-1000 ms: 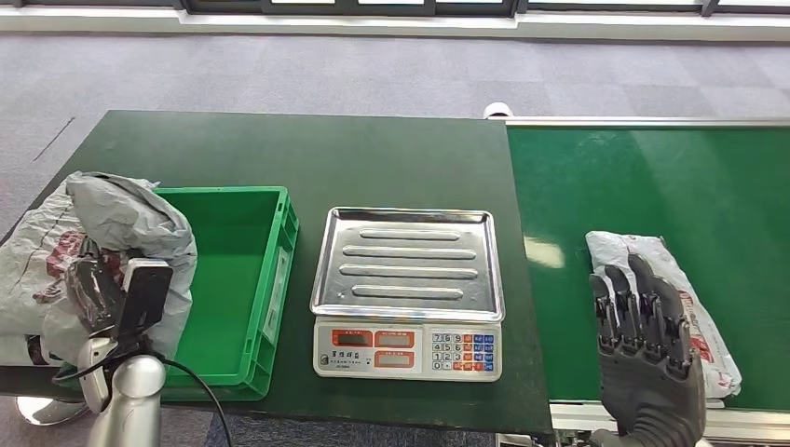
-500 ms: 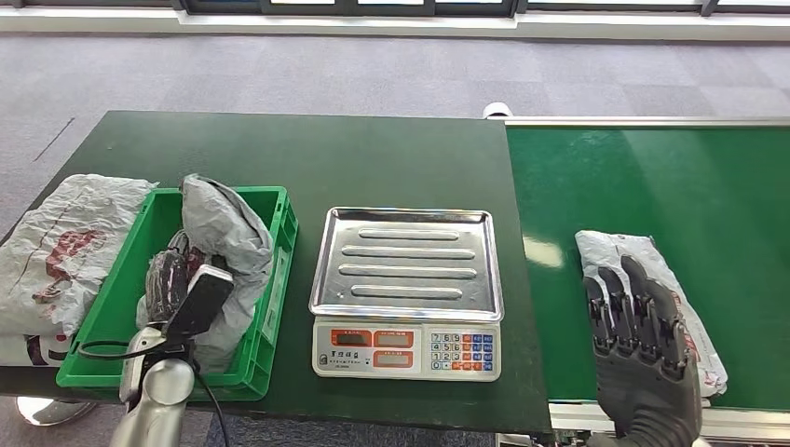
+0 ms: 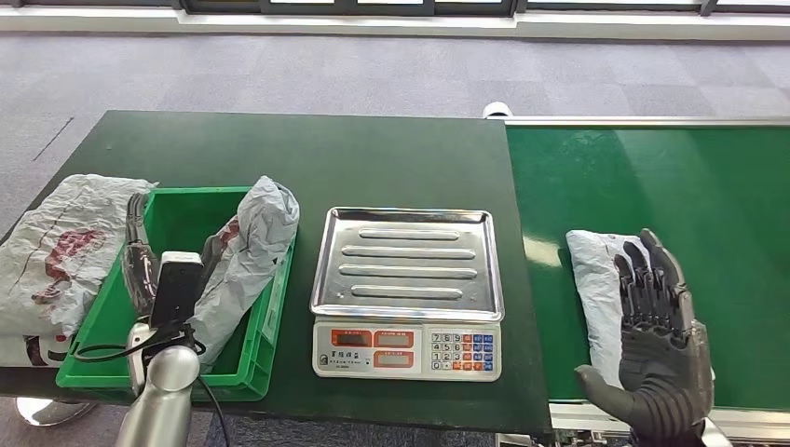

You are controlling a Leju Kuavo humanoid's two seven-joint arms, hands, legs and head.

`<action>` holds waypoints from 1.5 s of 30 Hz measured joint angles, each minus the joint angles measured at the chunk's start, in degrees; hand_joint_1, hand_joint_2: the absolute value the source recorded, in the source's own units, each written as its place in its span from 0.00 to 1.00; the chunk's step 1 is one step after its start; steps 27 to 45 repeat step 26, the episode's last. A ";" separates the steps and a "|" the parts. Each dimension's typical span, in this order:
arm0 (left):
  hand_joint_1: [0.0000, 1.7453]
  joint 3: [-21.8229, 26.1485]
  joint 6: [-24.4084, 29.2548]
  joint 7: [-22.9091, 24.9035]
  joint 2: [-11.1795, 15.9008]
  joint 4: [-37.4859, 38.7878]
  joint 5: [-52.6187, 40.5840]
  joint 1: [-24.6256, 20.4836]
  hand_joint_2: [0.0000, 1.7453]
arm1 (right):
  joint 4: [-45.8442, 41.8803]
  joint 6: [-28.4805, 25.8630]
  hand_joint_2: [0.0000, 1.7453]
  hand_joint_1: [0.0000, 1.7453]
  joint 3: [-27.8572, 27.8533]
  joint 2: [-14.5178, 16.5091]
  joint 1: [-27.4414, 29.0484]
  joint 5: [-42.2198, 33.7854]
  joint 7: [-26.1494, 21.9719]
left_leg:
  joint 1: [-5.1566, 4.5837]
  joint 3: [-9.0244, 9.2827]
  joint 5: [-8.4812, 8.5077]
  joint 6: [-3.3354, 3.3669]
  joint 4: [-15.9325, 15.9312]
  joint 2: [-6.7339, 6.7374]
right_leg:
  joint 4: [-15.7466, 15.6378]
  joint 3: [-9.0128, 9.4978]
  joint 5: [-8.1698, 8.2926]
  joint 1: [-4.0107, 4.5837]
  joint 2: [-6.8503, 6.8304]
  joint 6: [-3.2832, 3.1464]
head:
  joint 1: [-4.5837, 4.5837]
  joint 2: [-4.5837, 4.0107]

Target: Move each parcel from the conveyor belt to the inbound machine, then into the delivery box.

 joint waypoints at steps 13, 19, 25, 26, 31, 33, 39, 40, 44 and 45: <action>0.00 -1.05 0.92 -2.52 -0.35 -6.01 12.65 6.86 0.00 | 22.90 -26.53 1.00 0.00 -8.14 -22.61 -10.04 62.48 29.07 | -0.19 -0.21 -0.03 0.38 0.08 0.23 | -0.10 -0.01 0.19 -0.16 0.15 0.31 | 0.00 0.00; 0.00 -3.08 -2.43 -5.57 -0.59 -9.38 16.14 9.84 0.00 | 43.68 -22.29 1.00 0.00 -8.31 -32.38 -16.71 56.15 29.02 | -0.25 -0.29 0.16 0.61 0.15 -0.34 | -0.10 -0.05 0.24 -0.31 -0.43 0.45 | 0.01 0.00; 0.00 -4.10 -4.99 -6.09 -1.16 -9.95 18.63 10.69 0.00 | 55.17 -17.84 1.00 0.00 -8.30 -36.95 -20.27 53.97 28.80 | -0.28 -0.39 0.15 0.64 0.14 -0.32 | -0.10 -0.11 0.25 -0.32 -0.44 0.46 | 0.01 0.00; 0.00 -4.11 -5.12 -6.23 -1.26 -9.95 18.81 10.72 0.00 | 56.10 -17.45 1.00 0.00 -8.29 -37.07 -20.68 53.71 28.75 | -0.28 -0.40 0.15 0.64 0.14 -0.31 | -0.09 -0.11 0.25 -0.32 -0.43 0.46 | 0.01 0.00; 0.00 -4.11 -5.12 -6.23 -1.26 -9.95 18.81 10.72 0.00 | 56.10 -17.45 1.00 0.00 -8.29 -37.07 -20.68 53.71 28.75 | -0.28 -0.40 0.15 0.64 0.14 -0.31 | -0.09 -0.11 0.25 -0.32 -0.43 0.46 | 0.01 0.00; 0.00 -4.11 -5.12 -6.23 -1.26 -9.95 18.81 10.72 0.00 | 56.10 -17.45 1.00 0.00 -8.29 -37.07 -20.68 53.71 28.75 | -0.28 -0.40 0.15 0.64 0.14 -0.31 | -0.09 -0.11 0.25 -0.32 -0.43 0.46 | 0.01 0.00; 0.00 -4.11 -5.12 -6.23 -1.26 -9.95 18.81 10.72 0.00 | 56.10 -17.45 1.00 0.00 -8.29 -37.07 -20.68 53.71 28.75 | -0.28 -0.40 0.15 0.64 0.14 -0.31 | -0.09 -0.11 0.25 -0.32 -0.43 0.46 | 0.01 0.00; 0.00 -4.11 -5.12 -6.23 -1.26 -9.95 18.81 10.72 0.00 | 56.10 -17.45 1.00 0.00 -8.29 -37.07 -20.68 53.71 28.75 | -0.28 -0.40 0.15 0.64 0.14 -0.31 | -0.09 -0.11 0.25 -0.32 -0.43 0.46 | 0.01 0.00; 0.00 -4.11 -5.12 -6.23 -1.26 -9.95 18.81 10.72 0.00 | 56.10 -17.45 1.00 0.00 -8.29 -37.07 -20.68 53.71 28.75 | -0.28 -0.40 0.15 0.64 0.14 -0.31 | -0.09 -0.11 0.25 -0.32 -0.43 0.46 | 0.01 0.00; 0.00 -4.11 -5.12 -6.23 -1.26 -9.95 18.81 10.72 0.00 | 56.10 -17.45 1.00 0.00 -8.29 -37.07 -20.68 53.71 28.75 | -0.28 -0.40 0.15 0.64 0.14 -0.31 | -0.09 -0.11 0.25 -0.32 -0.43 0.46 | 0.01 0.00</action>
